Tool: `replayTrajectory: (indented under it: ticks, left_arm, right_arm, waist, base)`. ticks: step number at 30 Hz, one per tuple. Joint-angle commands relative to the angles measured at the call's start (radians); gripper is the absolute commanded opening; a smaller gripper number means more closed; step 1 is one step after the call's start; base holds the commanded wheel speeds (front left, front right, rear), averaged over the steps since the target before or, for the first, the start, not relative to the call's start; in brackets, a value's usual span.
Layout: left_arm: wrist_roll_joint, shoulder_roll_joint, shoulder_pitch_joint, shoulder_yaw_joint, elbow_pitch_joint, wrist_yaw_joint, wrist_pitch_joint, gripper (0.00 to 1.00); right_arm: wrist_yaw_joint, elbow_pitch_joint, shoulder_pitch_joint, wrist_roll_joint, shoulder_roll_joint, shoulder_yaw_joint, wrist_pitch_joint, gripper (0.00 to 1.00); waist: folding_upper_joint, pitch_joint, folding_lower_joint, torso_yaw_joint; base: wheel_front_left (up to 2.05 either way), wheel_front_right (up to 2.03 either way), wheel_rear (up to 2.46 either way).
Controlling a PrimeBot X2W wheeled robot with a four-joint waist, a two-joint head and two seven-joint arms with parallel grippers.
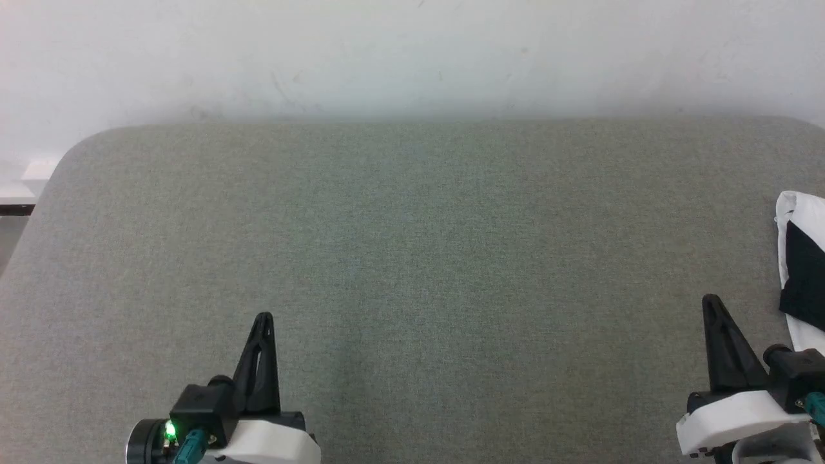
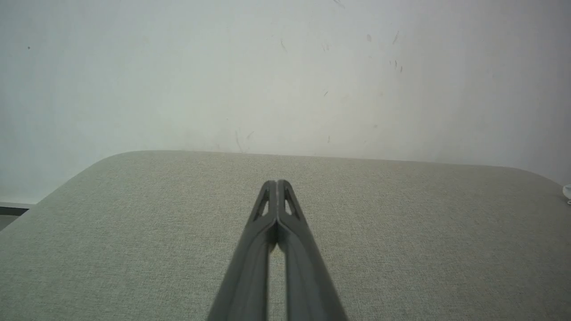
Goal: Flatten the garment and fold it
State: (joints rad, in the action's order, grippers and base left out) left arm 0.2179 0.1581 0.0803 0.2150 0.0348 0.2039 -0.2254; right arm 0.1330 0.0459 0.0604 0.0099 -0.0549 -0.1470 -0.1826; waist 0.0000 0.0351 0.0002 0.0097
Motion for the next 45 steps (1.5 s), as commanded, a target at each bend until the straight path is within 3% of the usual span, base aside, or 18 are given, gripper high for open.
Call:
replayTrajectory:
  ticks: [1,45]
  left_arm:
    - [-0.015,-0.007,-0.011,-0.012,-0.003,-0.007,0.005,0.00]
    - [-0.096,-0.047,-0.038,-0.093,-0.016,-0.085,0.093,0.00]
  right_arm:
    - [0.000,-0.005,-0.008,-0.001,0.001,0.008,0.007,0.00]
    - [-0.001,-0.021,-0.029,-0.004,0.002,0.063,0.077,0.00]
  waist:
    - [0.0000,0.000,0.0000,0.000]
    - [0.0000,-0.014,-0.0001,-0.004]
  base:
    - [0.00,0.00,0.00]
    - [0.00,0.00,0.00]
